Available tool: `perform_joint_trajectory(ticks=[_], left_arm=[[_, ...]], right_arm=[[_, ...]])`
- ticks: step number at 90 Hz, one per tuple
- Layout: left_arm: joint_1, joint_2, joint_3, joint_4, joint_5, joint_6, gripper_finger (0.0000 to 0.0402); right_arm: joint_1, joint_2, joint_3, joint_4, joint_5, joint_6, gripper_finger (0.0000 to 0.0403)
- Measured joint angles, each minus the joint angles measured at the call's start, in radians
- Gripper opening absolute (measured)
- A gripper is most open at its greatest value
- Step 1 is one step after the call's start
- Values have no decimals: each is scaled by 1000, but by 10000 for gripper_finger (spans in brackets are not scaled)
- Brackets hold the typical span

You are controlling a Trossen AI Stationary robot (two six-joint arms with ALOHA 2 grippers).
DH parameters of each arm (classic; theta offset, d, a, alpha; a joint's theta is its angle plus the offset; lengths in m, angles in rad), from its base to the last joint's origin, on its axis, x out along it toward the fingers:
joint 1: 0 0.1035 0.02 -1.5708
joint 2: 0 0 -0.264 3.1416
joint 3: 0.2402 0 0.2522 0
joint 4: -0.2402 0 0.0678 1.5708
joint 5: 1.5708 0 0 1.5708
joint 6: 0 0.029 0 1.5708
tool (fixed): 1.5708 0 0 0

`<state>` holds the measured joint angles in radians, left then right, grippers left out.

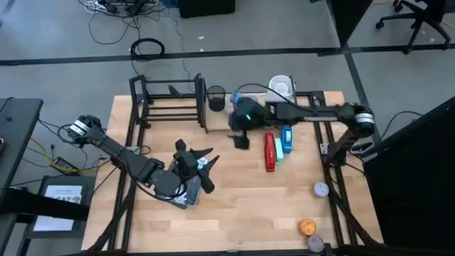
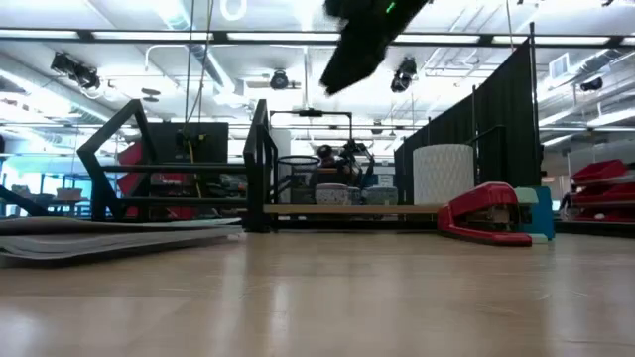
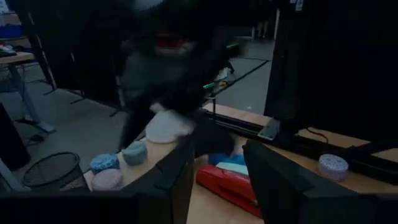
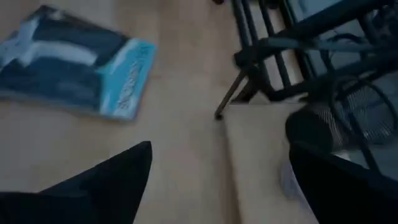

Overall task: Stock shelves
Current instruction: Put the white scented candle on the shelf

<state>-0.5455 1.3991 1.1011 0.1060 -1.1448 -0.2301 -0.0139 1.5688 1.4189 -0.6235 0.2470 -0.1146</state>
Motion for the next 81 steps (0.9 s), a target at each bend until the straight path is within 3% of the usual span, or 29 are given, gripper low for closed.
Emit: perform_joint_trajectory(ticks=[19,40,54,68,81], left_arm=[[-1,17,0,-16,48,-40,127],[-1,22,0,-20,50,-34,127],[4,22,0,-20,49,-5,127],[15,22,0,13,46,52,127],[21,22,0,14,47,69,127]], right_arm=[[322,-177,-132,-172,133,240,346],[615,-291,-246,-214,-14,537,346],[687,-293,-275,-385,-42,769,346],[680,-242,-299,-616,-156,967,346],[672,-171,-347,-730,-268,1148,346]])
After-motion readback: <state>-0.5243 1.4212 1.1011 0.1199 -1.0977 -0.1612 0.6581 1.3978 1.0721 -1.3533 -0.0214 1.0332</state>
